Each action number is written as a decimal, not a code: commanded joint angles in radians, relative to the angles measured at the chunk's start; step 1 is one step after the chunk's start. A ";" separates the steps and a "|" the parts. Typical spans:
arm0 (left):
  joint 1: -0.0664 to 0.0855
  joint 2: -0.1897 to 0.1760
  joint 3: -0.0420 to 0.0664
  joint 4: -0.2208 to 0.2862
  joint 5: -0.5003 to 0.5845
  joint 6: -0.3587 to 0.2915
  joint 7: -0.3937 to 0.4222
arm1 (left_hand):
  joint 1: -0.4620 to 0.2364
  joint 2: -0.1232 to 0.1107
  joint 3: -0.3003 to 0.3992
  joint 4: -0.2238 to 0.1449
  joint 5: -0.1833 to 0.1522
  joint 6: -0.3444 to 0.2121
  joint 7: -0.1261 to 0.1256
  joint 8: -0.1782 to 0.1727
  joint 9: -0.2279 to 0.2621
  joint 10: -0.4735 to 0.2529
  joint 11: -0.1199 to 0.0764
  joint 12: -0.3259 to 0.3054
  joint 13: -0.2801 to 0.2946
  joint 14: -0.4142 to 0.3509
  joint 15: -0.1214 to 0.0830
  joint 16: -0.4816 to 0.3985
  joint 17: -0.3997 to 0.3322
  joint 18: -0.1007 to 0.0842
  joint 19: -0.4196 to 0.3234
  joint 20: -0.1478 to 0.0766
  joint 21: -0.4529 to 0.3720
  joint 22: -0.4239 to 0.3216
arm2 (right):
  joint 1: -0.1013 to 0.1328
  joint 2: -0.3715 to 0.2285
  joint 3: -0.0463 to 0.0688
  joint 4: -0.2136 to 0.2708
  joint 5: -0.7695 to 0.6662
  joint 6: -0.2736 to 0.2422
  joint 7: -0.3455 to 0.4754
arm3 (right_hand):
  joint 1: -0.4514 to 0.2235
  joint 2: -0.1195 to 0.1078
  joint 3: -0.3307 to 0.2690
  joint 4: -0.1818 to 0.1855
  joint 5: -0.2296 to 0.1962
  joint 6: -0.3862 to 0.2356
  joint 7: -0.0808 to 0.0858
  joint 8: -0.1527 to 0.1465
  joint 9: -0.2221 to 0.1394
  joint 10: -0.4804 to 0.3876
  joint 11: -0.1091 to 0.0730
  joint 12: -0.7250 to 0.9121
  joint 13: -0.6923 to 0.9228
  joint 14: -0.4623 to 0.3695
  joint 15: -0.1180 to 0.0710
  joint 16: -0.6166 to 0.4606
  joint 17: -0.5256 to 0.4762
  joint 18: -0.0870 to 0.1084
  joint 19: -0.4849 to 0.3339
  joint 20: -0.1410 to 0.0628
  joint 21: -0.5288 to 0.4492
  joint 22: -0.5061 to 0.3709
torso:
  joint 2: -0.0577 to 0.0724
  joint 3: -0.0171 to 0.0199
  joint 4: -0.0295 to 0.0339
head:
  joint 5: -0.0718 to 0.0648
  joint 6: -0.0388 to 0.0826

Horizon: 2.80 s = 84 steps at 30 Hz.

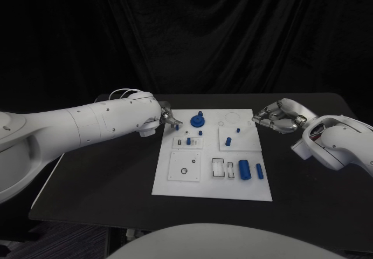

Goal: Assemble the parts on the task board

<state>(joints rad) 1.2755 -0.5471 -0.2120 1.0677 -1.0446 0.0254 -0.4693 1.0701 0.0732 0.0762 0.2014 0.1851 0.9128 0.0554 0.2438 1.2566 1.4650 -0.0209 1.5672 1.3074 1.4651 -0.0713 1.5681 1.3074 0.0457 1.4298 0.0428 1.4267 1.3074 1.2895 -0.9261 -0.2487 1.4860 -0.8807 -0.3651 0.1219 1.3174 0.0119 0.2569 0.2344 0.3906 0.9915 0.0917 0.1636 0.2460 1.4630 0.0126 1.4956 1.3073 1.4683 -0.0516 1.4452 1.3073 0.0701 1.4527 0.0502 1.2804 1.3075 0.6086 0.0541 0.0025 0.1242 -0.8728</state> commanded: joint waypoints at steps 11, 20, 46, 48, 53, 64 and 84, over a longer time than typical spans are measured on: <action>-0.005 0.011 0.001 -0.013 -0.002 0.027 0.055 | 0.009 0.004 -0.002 -0.003 0.008 0.005 0.001 -0.008 -0.003 0.106 0.008 0.004 0.263 0.106 0.006 0.003 0.263 0.013 -0.007 0.004 -0.007 0.067 | -0.002 0.002 0.001 0.000 -0.004 0.014 -0.019 | 0.012 -0.001 0.001 -0.005 0.006 0.005 0.001 -0.001 0.002 0.005 -0.001 -0.003 0.127 0.051 -0.006 -0.005 0.061 0.001 0.005 0.000 -0.005 0.104 | 0.001 -0.0001 0.0004 | 0.001 0.000; -0.006 0.015 0.001 -0.021 -0.002 0.036 0.056 | 0.019 0.009 0.001 -0.007 0.038 0.004 0.003 -0.020 -0.011 0.106 0.010 0.004 0.263 0.106 0.009 0.003 0.263 0.013 -0.011 0.006 -0.010 0.066 | -0.002 0.003 0.001 0.000 -0.004 0.017 -0.022 | 0.014 -0.001 0.003 -0.008 0.009 0.005 0.001 -0.001 0.002 0.004 -0.002 -0.003 0.126 0.051 -0.006 -0.006 0.060 0.001 0.005 -0.001 -0.005 0.104 | 0.001 0.0001 0.0004 | 0.001 0.000; -0.011 0.023 0.001 -0.032 -0.002 0.058 0.070 | 0.074 0.009 0.080 -0.061 0.185 0.011 -0.001 -0.055 -0.031 0.106 0.008 0.004 0.263 0.106 0.008 0.003 0.263 0.016 -0.020 0.007 -0.020 0.068 | -0.002 -0.003 0.001 0.008 -0.004 0.020 -0.034 | 0.018 -0.001 0.008 -0.014 0.019 0.005 0.001 -0.001 0.002 0.002 -0.001 -0.005 0.123 0.050 -0.006 -0.008 0.057 0.002 0.004 -0.001 -0.009 0.102 | 0.001 0.0003 0.0005 | -0.002 0.000; -0.011 0.023 0.001 -0.032 -0.002 0.057 0.072 | 0.074 0.004 0.104 -0.069 0.216 0.013 -0.001 -0.058 -0.033 0.106 0.007 0.004 0.263 0.106 0.008 0.003 0.263 0.016 -0.020 0.006 -0.020 0.069 | -0.002 -0.003 0.001 0.008 -0.004 0.019 -0.036 | 0.018 0.000 0.009 -0.015 0.022 0.005 0.001 -0.001 0.002 0.002 -0.001 -0.004 0.123 0.050 -0.006 -0.008 0.056 0.002 0.004 -0.001 -0.009 0.102 | 0.001 0.0002 0.0002 | -0.002 0.000; -0.012 0.021 0.001 -0.032 -0.002 0.052 0.073 | 0.077 -0.012 0.160 -0.090 0.285 0.019 -0.002 -0.061 -0.033 0.106 0.006 0.004 0.263 0.106 0.006 0.003 0.263 0.015 -0.020 0.005 -0.021 0.073 | -0.002 -0.001 0.001 0.007 -0.004 0.016 -0.038 | 0.020 0.001 0.012 -0.018 0.025 0.004 0.001 -0.002 0.002 0.001 -0.001 -0.005 0.122 0.050 -0.006 -0.009 0.055 0.003 0.003 -0.001 -0.012 0.101 | 0.001 0.0005 0.0000 | -0.003 0.000; -0.012 0.013 0.001 -0.023 -0.002 0.041 0.071 | 0.055 -0.060 0.305 -0.146 0.340 0.035 -0.006 -0.056 -0.020 0.106 0.002 0.004 0.263 0.106 0.003 0.003 0.263 0.015 -0.020 0.003 -0.024 0.078 | -0.002 0.001 0.001 0.004 -0.004 0.021 -0.042 | 0.021 0.002 0.013 -0.019 0.026 0.004 0.002 -0.002 0.002 0.001 -0.001 -0.005 0.122 0.050 -0.006 -0.010 0.054 0.003 0.003 -0.001 -0.012 0.101 | 0.000 0.0000 0.0013 | -0.001 0.000; -0.014 -0.067 0.001 0.103 -0.002 -0.084 0.053 | -0.008 -0.101 0.439 -0.212 0.298 0.126 -0.018 -0.066 -0.076 0.106 -0.009 0.004 0.263 0.106 -0.006 0.003 0.263 0.010 -0.002 -0.005 -0.012 0.102 | -0.002 -0.003 0.001 0.002 -0.004 0.020 -0.043 | 0.022 0.002 0.014 -0.020 0.028 0.004 0.002 -0.002 0.002 -0.003 -0.001 -0.008 0.116 0.049 -0.006 -0.011 0.052 0.003 0.003 -0.001 -0.014 0.100 | 0.000 -0.0002 0.0009 | -0.004 0.000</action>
<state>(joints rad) 1.2631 -0.6094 -0.2119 1.1564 -1.0448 0.0050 -0.4168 1.0662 -0.0277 0.4936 0.0083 0.4864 1.0046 0.0650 0.1778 1.1814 1.4658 -0.0218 1.5672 1.3074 1.4649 -0.0716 1.5681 1.3074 0.0457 1.4227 0.0355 1.4090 1.3078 1.2894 -0.9267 -0.2486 1.4871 -0.8808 -0.3490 0.0961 1.3295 0.0157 0.2707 0.2206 0.4146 0.9915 0.0917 0.1636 0.2473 1.4630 0.0126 1.4905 1.3074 1.4683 -0.0516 1.4406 1.3073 0.0701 1.4527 0.0502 1.2721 1.3073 0.6082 0.0534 0.0035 0.1208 -0.8728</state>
